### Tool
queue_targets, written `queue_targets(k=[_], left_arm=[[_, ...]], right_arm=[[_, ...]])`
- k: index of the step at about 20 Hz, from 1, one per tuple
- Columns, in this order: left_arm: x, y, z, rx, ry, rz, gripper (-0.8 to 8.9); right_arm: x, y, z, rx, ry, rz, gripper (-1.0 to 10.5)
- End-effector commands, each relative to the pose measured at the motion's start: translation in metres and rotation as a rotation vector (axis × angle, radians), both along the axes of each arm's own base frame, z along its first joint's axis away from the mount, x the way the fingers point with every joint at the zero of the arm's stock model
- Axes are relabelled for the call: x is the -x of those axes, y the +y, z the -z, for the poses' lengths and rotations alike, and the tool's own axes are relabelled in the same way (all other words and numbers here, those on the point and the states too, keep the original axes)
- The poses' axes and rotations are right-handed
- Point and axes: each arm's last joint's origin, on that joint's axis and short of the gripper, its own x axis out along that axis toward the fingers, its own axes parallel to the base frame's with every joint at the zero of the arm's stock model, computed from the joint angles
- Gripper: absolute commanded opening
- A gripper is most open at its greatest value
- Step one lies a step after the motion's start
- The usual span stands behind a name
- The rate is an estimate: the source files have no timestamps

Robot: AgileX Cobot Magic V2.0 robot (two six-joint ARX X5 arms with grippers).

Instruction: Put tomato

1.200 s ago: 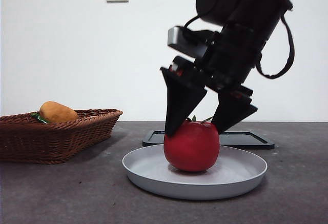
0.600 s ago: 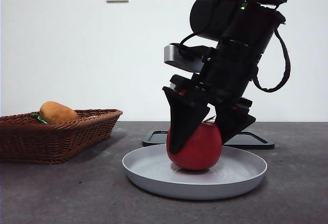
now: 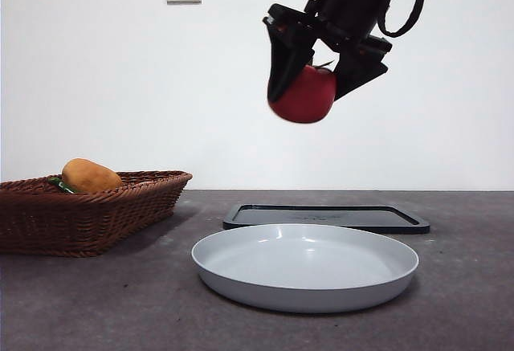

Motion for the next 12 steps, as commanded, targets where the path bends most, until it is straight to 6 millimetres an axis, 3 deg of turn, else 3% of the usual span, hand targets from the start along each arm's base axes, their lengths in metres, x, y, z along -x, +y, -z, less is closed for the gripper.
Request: queue_targets(k=[1, 7, 12], left_arm=[[-0.001, -0.001, -0.005, 0.005, -0.024, 0.015, 5.61], [-0.001, -0.001, -0.005, 0.006, -0.026, 0.015, 5.61], [-0.001, -0.001, -0.005, 0.006, -0.025, 0.015, 5.61]], right_arm=[[-0.022, 0.0, 0.003, 0.004, -0.014, 0.021, 2.9], [-0.083, -0.005, 0.043, 0.039, 0.037, 0.084, 2.9], [-0.107, -0.006, 0.084, 0.076, 0.094, 0.098, 2.9]])
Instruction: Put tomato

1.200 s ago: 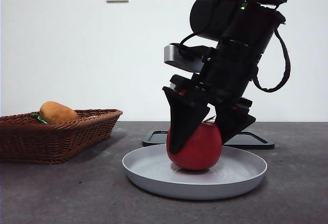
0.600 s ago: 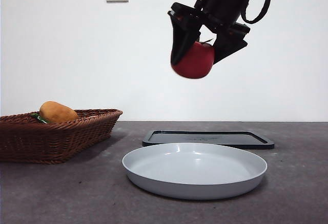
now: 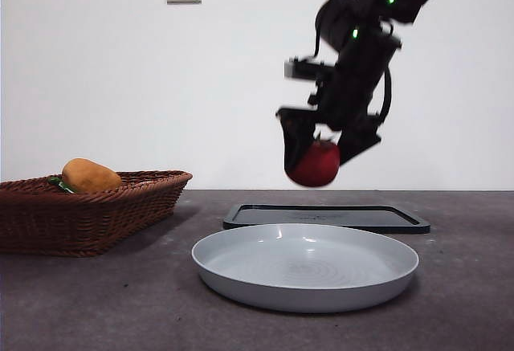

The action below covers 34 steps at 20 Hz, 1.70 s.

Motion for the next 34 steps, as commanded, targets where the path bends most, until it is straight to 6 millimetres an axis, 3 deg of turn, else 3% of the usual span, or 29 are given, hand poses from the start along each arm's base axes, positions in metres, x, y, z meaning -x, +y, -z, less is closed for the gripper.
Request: queue_targets(k=[1, 5, 14, 16, 19, 21, 25, 27, 29, 32, 34], left_arm=[[-0.001, -0.001, -0.005, 0.005, -0.024, 0.015, 5.61], [-0.001, -0.001, -0.005, 0.005, -0.024, 0.015, 5.61], [-0.001, -0.001, -0.005, 0.005, -0.023, 0.015, 5.61], [-0.001, -0.001, -0.005, 0.004, -0.02, 0.015, 5.61], [-0.001, -0.001, -0.005, 0.004, -0.021, 0.015, 5.61], [-0.001, -0.001, -0.005, 0.004, -0.021, 0.015, 5.61], [-0.001, -0.001, -0.005, 0.004, -0.021, 0.015, 5.61], [-0.001, -0.001, -0.005, 0.004, -0.021, 0.015, 5.61], [-0.001, -0.001, -0.005, 0.004, -0.021, 0.015, 5.61], [-0.001, -0.001, -0.005, 0.004, -0.022, 0.015, 5.61], [-0.001, -0.001, -0.005, 0.004, -0.022, 0.015, 5.61]], right_arm=[[-0.009, 0.003, 0.012, 0.009, 0.0, -0.007, 2.9], [-0.015, -0.001, 0.029, 0.022, 0.031, 0.002, 2.9], [-0.012, -0.002, 0.036, 0.047, 0.088, 0.0, 2.9], [-0.012, -0.002, 0.036, 0.045, 0.091, -0.002, 4.2], [-0.011, -0.002, 0.036, 0.048, 0.098, -0.003, 4.4], [-0.011, -0.002, 0.036, 0.048, 0.098, -0.002, 5.6], [-0.01, -0.003, 0.033, 0.043, 0.097, 0.004, 5.6], [-0.006, -0.004, 0.022, 0.044, 0.095, 0.006, 5.6], [0.003, -0.009, -0.003, 0.035, 0.073, 0.008, 5.6], [0.027, -0.018, -0.059, -0.001, -0.006, 0.007, 5.6], [0.054, -0.028, -0.103, -0.039, -0.056, 0.008, 5.5]])
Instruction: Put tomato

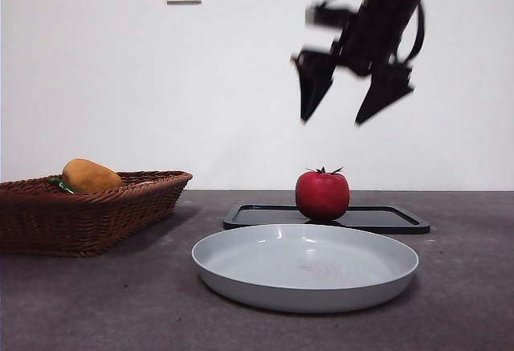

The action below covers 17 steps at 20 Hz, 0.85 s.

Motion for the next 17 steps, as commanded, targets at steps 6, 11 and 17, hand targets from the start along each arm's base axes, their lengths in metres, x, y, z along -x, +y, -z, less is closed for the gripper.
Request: queue_targets(k=[6, 11, 17], left_arm=[[-0.001, -0.001, -0.005, 0.006, -0.026, 0.015, 5.61], [-0.001, -0.001, -0.005, 0.006, -0.026, 0.015, 5.61], [-0.001, -0.001, -0.005, 0.006, -0.026, 0.015, 5.61]], right_arm=[[0.108, -0.04, -0.105, -0.08, -0.113, -0.018, 5.4], [0.173, -0.062, -0.086, -0.156, -0.07, -0.073, 5.4], [0.234, -0.082, -0.047, -0.265, 0.021, -0.13, 5.4]])
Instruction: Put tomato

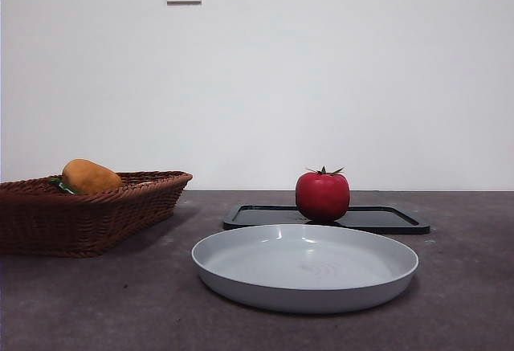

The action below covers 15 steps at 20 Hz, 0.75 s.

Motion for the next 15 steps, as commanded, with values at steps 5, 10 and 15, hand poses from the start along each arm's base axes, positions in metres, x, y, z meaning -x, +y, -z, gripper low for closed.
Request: queue_targets(k=[5, 10, 15], left_arm=[[-0.001, -0.001, -0.005, 0.005, -0.025, 0.015, 5.61], [-0.001, -0.001, -0.005, 0.005, -0.025, 0.015, 5.61], [-0.001, -0.001, -0.005, 0.005, -0.025, 0.015, 5.61]], right_arm=[[0.034, -0.012, 0.021, -0.01, 0.044, 0.0, 5.4], [0.044, -0.016, 0.022, -0.024, 0.024, -0.007, 5.4], [0.045, -0.016, 0.022, -0.024, 0.023, -0.007, 5.4]])
